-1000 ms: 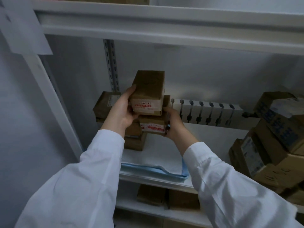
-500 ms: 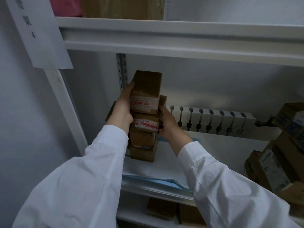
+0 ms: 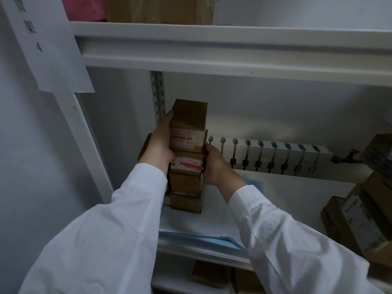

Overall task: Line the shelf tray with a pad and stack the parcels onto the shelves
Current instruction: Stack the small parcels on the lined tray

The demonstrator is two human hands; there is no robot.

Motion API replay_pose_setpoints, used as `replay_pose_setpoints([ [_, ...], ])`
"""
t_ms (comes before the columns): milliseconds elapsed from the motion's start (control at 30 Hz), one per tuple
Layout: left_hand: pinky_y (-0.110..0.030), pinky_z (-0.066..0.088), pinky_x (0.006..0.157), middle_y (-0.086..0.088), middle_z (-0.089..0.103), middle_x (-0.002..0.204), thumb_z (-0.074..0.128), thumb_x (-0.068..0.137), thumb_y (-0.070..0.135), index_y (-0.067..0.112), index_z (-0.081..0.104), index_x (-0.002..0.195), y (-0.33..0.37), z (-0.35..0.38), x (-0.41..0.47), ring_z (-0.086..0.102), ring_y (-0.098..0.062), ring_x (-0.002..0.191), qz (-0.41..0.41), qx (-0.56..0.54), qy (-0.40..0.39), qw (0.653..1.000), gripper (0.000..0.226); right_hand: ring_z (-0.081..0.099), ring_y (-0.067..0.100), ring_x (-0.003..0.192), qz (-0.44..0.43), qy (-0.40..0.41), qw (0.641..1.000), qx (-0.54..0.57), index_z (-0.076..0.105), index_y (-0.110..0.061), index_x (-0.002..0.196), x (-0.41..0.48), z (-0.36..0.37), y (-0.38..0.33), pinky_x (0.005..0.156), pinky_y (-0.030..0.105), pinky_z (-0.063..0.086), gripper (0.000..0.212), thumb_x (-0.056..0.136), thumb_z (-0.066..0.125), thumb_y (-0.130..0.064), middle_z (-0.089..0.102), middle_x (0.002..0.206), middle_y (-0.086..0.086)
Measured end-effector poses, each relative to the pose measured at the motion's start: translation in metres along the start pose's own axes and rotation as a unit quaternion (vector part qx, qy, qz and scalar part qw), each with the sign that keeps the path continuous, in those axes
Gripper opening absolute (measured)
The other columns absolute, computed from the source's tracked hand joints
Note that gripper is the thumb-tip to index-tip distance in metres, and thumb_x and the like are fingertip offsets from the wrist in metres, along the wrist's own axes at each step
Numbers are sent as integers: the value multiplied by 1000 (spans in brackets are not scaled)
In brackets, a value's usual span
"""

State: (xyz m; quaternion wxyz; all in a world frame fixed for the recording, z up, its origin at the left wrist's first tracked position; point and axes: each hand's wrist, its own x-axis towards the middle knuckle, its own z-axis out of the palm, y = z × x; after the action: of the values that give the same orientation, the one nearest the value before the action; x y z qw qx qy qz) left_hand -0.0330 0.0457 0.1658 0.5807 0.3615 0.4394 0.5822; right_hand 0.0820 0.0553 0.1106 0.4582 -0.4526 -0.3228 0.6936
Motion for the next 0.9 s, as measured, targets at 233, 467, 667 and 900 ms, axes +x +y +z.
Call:
replay_pose_setpoints([
  [233, -42, 47, 96, -6, 68, 113, 46, 91, 55, 23, 62, 115, -2, 0, 0, 64, -26, 100, 25, -18, 18, 999, 43, 64, 23, 90, -9, -12, 1000, -12, 64, -21, 99, 4, -1, 4, 93, 41, 48, 41, 100, 31, -46, 69, 91, 5],
  [467, -42, 44, 99, -5, 68, 102, 37, 95, 52, 24, 64, 92, -11, -10, 3, 62, -29, 102, 20, -44, 15, 999, 38, 59, 29, 114, 10, -1, 998, -65, 58, -14, 125, 4, 1, 4, 104, 43, 43, 51, 96, 40, -51, 63, 124, 13],
  [667, -44, 45, 99, -6, 69, 109, 35, 94, 55, 23, 64, 97, -11, -13, 4, 62, -30, 109, 19, -77, 37, 996, 44, 46, 27, 130, 2, 1, 996, -88, 47, -13, 135, 3, -2, 0, 88, 30, 36, 48, 99, 37, -43, 50, 140, 12],
  [900, -41, 49, 91, -4, 70, 105, 36, 94, 55, 24, 65, 106, -13, -16, 5, 63, -30, 105, 31, -71, 38, 996, 44, 52, 25, 121, 13, -3, 998, -58, 51, -13, 132, 4, -1, 1, 68, 25, 44, 41, 99, 43, -34, 54, 134, 11],
])
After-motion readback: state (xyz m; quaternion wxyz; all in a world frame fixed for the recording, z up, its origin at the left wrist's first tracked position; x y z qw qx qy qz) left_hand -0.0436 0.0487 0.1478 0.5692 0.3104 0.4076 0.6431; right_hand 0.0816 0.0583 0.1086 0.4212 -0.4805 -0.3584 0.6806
